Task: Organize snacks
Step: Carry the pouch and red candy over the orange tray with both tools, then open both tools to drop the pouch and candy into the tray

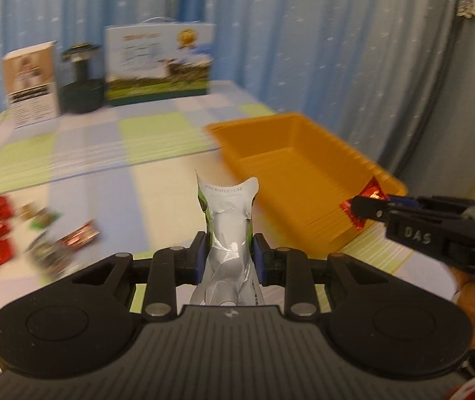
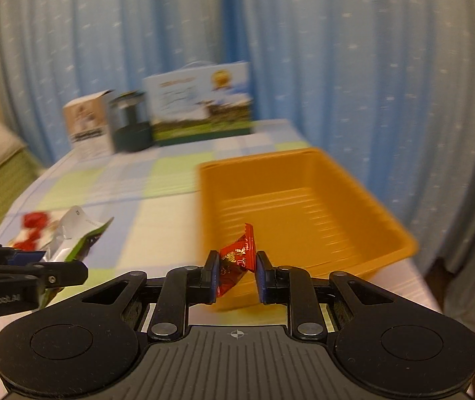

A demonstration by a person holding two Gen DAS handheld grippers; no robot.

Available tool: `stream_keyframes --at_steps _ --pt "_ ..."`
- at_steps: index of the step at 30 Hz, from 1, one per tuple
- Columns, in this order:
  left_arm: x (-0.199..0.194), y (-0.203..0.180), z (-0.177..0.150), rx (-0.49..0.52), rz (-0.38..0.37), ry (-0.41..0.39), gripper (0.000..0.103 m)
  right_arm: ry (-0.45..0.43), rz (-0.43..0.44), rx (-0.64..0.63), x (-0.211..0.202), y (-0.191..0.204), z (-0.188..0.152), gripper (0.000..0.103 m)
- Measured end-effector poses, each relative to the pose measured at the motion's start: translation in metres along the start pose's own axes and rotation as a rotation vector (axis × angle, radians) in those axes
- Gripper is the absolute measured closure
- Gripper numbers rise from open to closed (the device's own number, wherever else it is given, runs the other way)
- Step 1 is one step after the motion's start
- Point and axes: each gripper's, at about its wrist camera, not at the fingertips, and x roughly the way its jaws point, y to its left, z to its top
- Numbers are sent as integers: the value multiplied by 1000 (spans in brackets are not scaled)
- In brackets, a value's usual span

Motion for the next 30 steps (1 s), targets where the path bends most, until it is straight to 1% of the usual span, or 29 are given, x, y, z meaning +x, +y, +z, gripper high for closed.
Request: stream_keyframes --at_steps 4,9,14,17,19,20,30 --pt "25 -28 22 12 -40 -10 77 -23 -40 45 5 -36 12 80" --pt "56 -52 40 42 -69 -4 77 -41 -60 115 17 -69 19 80" --pt "80 -62 45 51 -87 10 77 -29 -73 175 28 -88 20 80" --pt "90 -61 45 50 -101 9 76 -23 -74 178 32 -90 21 80" --pt "91 -58 45 44 -102 0 74 -17 -71 182 34 -91 20 80" --pt "89 -56 44 39 -99 -5 71 -16 -71 184 34 -91 20 80" --pt "61 -26 32 -28 -39 -16 70 -18 -43 158 35 -82 20 80"
